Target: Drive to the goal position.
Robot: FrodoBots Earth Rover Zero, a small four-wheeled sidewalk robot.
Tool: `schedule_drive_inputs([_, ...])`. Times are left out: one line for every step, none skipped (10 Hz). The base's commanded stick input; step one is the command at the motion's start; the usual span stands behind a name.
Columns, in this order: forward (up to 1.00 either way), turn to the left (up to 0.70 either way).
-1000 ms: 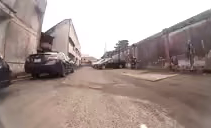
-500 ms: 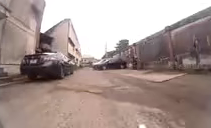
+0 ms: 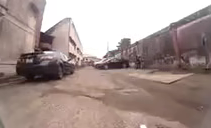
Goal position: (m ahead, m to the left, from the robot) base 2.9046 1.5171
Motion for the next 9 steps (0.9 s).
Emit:
schedule_drive_inputs([0.7, 0.0])
schedule_drive_inputs([0.7, 0.0])
schedule_drive_inputs([0.7, 0.0])
schedule_drive_inputs([0.7, 0.0])
schedule_drive_inputs([0.7, 0.0])
schedule_drive_inputs([0.7, 0.0])
schedule_drive_inputs([0.7, 0.0])
schedule_drive_inputs([0.7, 0.0])
schedule_drive_inputs([0.7, 0.0])
